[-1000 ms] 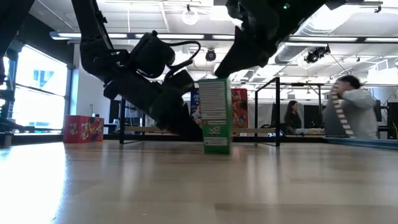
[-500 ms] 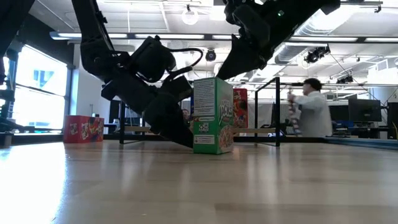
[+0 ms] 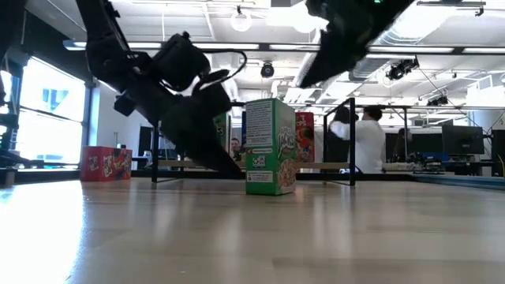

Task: Stack cereal on shelf
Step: Put the green cereal box on the shelf aligned with the green cereal box

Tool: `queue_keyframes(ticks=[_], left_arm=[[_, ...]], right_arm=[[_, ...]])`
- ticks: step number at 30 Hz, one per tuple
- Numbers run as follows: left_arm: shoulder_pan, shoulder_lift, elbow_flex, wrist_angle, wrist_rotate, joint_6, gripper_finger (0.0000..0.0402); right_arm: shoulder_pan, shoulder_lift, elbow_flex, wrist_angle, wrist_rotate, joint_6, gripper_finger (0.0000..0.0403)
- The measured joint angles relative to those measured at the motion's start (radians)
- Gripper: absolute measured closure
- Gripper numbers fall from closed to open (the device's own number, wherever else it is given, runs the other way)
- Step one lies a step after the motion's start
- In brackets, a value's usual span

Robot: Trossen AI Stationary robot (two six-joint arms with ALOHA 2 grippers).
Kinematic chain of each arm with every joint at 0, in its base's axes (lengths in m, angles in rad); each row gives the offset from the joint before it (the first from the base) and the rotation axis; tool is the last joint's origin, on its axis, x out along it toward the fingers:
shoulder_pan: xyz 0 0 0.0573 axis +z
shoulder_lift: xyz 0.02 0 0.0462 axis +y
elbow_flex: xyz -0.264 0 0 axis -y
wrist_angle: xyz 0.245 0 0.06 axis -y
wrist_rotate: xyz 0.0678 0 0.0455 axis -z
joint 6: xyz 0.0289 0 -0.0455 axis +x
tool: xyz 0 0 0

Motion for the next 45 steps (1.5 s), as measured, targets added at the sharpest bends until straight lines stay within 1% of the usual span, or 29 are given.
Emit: queue_keyframes(ticks=[3, 7, 10, 11, 13, 16, 20, 26, 28, 30, 32, 34, 38, 40, 42, 45], left_arm=[[-0.020, -0.016, -0.010, 0.002, -0.001, -0.002, 0.0401], [-0.060, -0.017, -0.006, 0.038, 0.000, -0.002, 0.0401], [-0.090, -0.017, -0.006, 0.069, -0.001, -0.002, 0.0401], [-0.100, -0.017, -0.006, 0.081, -0.001, -0.002, 0.0401], [-0.116, -0.017, -0.005, 0.096, -0.001, -0.002, 0.0401], [-0.129, -0.017, -0.005, 0.124, -0.001, -0.002, 0.0401], [-0.132, -0.017, -0.004, 0.146, -0.002, -0.002, 0.0401], [-0.132, -0.017, 0.028, 0.150, -0.001, 0.017, 0.0401], [-0.132, -0.018, 0.042, 0.148, 0.012, 0.026, 0.0401], [-0.132, -0.023, 0.058, 0.141, 0.036, 0.032, 0.0401], [-0.132, -0.042, 0.068, 0.126, 0.063, 0.034, 0.0401], [-0.132, -0.065, 0.075, 0.100, 0.078, 0.035, 0.0401], [-0.132, -0.147, 0.073, -0.005, 0.079, 0.048, 0.0401], [-0.132, -0.198, 0.073, -0.058, 0.079, 0.068, 0.0401], [-0.132, -0.260, 0.067, -0.128, 0.080, 0.079, 0.0401], [-0.127, -0.347, 0.068, -0.194, 0.080, 0.079, 0.0401]], right_arm=[[0.002, -0.006, 0.000, -0.086, -0.031, 0.078, 0.0402], [-0.012, 0.052, -0.017, -0.045, -0.068, 0.100, 0.0402], [-0.031, 0.107, -0.019, 0.002, -0.016, 0.113, 0.0402], [-0.040, 0.120, -0.019, 0.012, -0.013, 0.112, 0.0402], [-0.059, 0.150, -0.019, 0.068, -0.023, 0.092, 0.0402], [-0.087, 0.185, -0.018, 0.148, -0.066, 0.044, 0.0402], [-0.125, 0.212, -0.018, 0.248, -0.110, -0.022, 0.0402], [-0.184, 0.226, -0.017, 0.370, -0.244, -0.138, 0.0402], [-0.205, 0.238, -0.017, 0.415, -0.284, -0.165, 0.0402], [-0.222, 0.240, -0.018, 0.414, -0.312, -0.187, 0.0402], [-0.231, 0.229, -0.017, 0.403, -0.310, -0.216, 0.0402], [-0.228, 0.192, -0.018, 0.362, -0.286, -0.225, 0.0402], [-0.175, 0.080, -0.015, 0.213, -0.184, -0.216, 0.0403], [-0.129, 0.038, -0.015, 0.117, -0.124, -0.180, 0.0403], [-0.083, 0.019, -0.015, 0.043, -0.089, -0.109, 0.0403], [-0.009, 0.024, -0.045, 0.012, -0.062, -0.014, 0.0403]])
